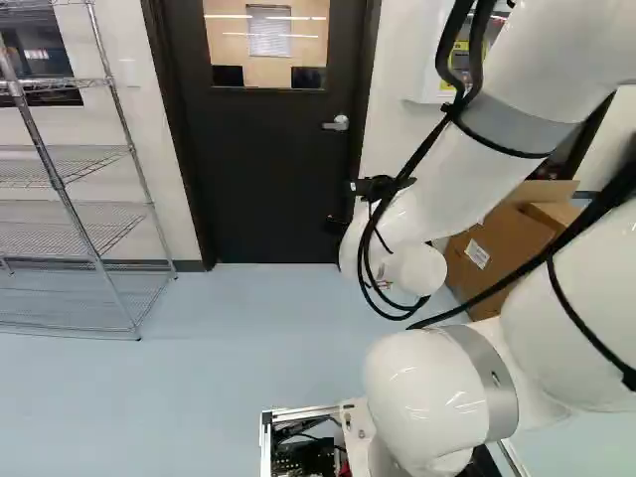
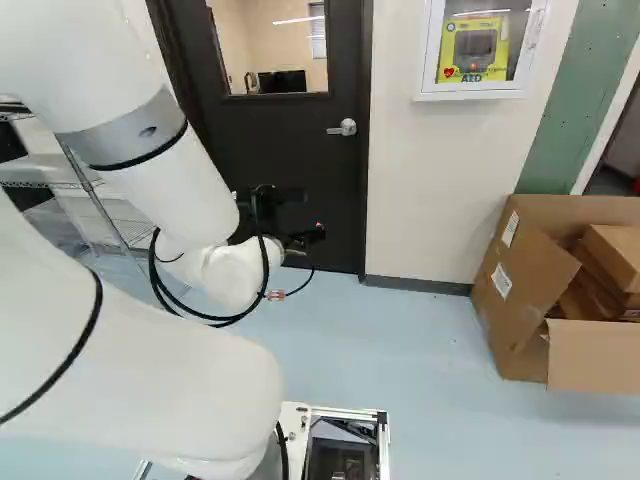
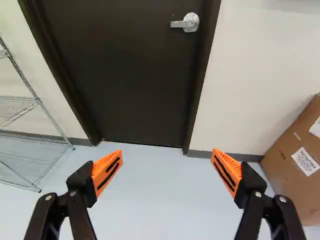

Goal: Open the door and move inside

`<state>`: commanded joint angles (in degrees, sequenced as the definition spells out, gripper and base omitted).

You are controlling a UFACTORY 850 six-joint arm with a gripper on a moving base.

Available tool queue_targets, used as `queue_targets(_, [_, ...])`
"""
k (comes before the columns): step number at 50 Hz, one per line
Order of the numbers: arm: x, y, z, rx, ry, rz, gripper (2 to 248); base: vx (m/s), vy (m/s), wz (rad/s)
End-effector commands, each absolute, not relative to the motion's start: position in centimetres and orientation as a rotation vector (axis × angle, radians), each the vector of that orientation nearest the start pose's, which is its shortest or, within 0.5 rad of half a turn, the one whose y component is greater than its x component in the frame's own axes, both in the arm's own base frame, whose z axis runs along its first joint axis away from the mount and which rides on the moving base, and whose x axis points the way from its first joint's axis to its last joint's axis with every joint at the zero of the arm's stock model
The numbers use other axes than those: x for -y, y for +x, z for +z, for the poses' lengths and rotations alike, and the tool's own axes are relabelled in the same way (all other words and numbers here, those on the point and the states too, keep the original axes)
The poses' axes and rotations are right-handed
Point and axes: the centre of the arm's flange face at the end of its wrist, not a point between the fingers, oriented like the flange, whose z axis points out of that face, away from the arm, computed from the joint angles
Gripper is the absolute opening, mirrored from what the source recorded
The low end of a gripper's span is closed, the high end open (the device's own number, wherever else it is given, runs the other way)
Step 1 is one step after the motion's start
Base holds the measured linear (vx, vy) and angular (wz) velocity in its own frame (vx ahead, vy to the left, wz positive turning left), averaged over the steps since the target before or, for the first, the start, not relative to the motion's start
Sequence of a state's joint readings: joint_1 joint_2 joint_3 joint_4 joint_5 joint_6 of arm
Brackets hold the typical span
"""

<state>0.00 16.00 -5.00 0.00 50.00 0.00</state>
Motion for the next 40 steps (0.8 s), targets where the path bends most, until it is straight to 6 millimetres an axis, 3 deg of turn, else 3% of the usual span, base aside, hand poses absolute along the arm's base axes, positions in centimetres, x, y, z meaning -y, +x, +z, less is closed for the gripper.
queue_targets(27, [0.0,27.03,36.56,0.0,-2.558,-1.824,247,0.148,0.054,-0.025])
queue_targets(40, [0.0,27.03,36.56,0.0,-2.558,-1.824,247,0.115,0.032,-0.146])
